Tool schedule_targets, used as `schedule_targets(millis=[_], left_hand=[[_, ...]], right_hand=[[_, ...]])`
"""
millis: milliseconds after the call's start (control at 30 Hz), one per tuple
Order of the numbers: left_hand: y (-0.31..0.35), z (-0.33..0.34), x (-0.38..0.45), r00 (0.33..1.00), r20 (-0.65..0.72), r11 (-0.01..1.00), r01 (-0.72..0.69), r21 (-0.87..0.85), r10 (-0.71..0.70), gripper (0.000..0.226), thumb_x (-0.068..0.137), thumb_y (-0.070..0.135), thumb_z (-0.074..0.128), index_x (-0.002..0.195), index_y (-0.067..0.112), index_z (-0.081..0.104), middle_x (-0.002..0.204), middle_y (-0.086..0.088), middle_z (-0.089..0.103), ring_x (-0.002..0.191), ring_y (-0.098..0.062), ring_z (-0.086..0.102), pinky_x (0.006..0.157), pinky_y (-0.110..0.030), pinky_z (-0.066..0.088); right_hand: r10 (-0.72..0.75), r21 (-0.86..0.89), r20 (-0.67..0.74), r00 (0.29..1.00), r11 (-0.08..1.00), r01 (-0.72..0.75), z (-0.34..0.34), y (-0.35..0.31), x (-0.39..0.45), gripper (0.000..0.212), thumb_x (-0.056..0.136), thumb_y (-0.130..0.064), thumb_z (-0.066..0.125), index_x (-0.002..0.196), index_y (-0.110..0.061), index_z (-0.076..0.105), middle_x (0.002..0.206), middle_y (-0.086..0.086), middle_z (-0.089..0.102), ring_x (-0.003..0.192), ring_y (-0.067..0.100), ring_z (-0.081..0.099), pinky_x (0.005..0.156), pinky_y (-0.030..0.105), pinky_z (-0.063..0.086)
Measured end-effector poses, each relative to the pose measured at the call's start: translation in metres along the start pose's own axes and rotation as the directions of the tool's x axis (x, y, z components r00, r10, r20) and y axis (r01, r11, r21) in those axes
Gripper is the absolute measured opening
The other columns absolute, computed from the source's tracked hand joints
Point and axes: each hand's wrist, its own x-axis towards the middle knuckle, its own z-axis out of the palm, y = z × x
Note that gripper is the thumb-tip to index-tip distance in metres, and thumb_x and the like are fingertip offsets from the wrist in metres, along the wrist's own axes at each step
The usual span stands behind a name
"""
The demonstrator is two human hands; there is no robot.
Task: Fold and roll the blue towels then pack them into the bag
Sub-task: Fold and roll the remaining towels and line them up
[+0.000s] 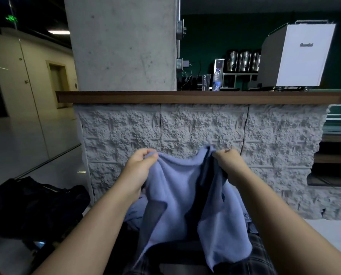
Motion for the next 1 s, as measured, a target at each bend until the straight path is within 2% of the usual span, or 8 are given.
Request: schedule_targets(millis=[100,200,367,467,600,733,900,1000], left_hand=[[0.007,0.011,-0.006,0.996,0.03,0.995,-0.091,0.04,0.09,0.024,0.095,0.012,0.05,0.099,0.035,0.056,0.087,-0.005,0.055,0.075,-0.017,0.054,0.066,-0.032,0.046],[0.007,0.024,-0.014,0.984,0.116,0.98,-0.153,0.125,0.138,0.03,0.095,0.01,0.049,0.115,0.032,0.052,0.074,-0.011,0.046,0.066,-0.018,0.045,0.055,-0.027,0.036],[0.004,0.039,-0.023,0.973,0.172,0.979,-0.172,0.11,0.152,0.029,0.092,0.0,0.051,0.108,0.023,0.055,0.109,-0.004,0.066,0.105,-0.013,0.06,0.096,-0.03,0.046],[0.003,0.035,-0.026,0.988,0.072,0.987,-0.142,0.078,0.136,0.024,0.092,0.001,0.051,0.093,0.023,0.059,0.1,-0.001,0.068,0.102,-0.015,0.063,0.092,-0.029,0.048],[0.004,0.02,-0.024,0.993,-0.089,0.995,-0.083,-0.056,0.078,0.01,0.084,0.012,0.056,0.082,0.019,0.062,0.091,-0.011,0.068,0.092,-0.027,0.065,0.093,-0.049,0.049],[0.011,0.012,-0.027,0.986,-0.148,0.98,-0.097,-0.176,0.071,0.022,0.093,0.0,0.046,0.082,0.015,0.057,0.077,-0.007,0.059,0.074,-0.02,0.055,0.075,-0.036,0.046],[0.021,0.01,-0.034,0.987,-0.148,0.955,-0.104,-0.279,0.065,0.016,0.094,0.002,0.047,0.09,0.015,0.056,0.08,-0.006,0.058,0.071,-0.016,0.055,0.063,-0.028,0.047],[0.024,0.013,-0.044,0.996,-0.001,0.947,-0.085,-0.31,0.089,0.023,0.095,0.001,0.047,0.107,0.019,0.054,0.087,-0.006,0.066,0.071,-0.019,0.064,0.056,-0.026,0.054]], right_hand=[[-0.051,-0.044,0.068,0.996,0.998,0.054,0.011,0.002,-0.007,0.039,0.084,-0.007,0.058,0.055,-0.016,0.034,0.049,0.003,0.031,0.046,0.014,0.027,0.04,0.02,0.017],[-0.134,0.03,0.198,0.971,0.991,0.131,0.02,-0.01,-0.023,0.03,0.084,-0.014,0.068,0.061,-0.015,0.049,0.053,0.001,0.047,0.047,0.012,0.038,0.037,0.017,0.027],[-0.322,0.32,0.456,0.83,0.929,0.185,0.036,-0.033,-0.052,0.014,0.087,-0.002,0.062,0.096,0.009,0.066,0.081,0.018,0.064,0.071,0.021,0.057,0.066,0.025,0.05],[-0.38,0.379,0.466,0.799,0.902,0.208,0.039,-0.035,-0.062,0.016,0.086,0.004,0.061,0.101,0.0,0.065,0.085,0.014,0.063,0.076,0.018,0.058,0.074,0.022,0.051],[-0.326,0.286,0.446,0.834,0.934,0.212,0.038,-0.021,-0.061,0.018,0.08,-0.002,0.072,0.093,-0.01,0.062,0.074,0.003,0.057,0.064,0.01,0.051,0.063,0.019,0.045],[-0.213,0.131,0.371,0.904,0.976,0.176,0.032,-0.008,-0.06,0.026,0.078,-0.015,0.076,0.065,-0.015,0.054,0.056,-0.003,0.054,0.054,0.01,0.047,0.05,0.023,0.036],[-0.119,0.406,0.317,0.941,0.913,-0.021,0.025,-0.009,-0.065,0.017,0.085,-0.009,0.066,0.07,-0.01,0.057,0.067,0.011,0.057,0.055,0.016,0.049,0.05,0.025,0.035],[-0.114,0.547,0.371,0.922,0.829,-0.117,0.026,-0.02,-0.074,0.012,0.088,-0.01,0.061,0.077,-0.007,0.063,0.064,0.008,0.061,0.051,0.014,0.051,0.046,0.021,0.039]])
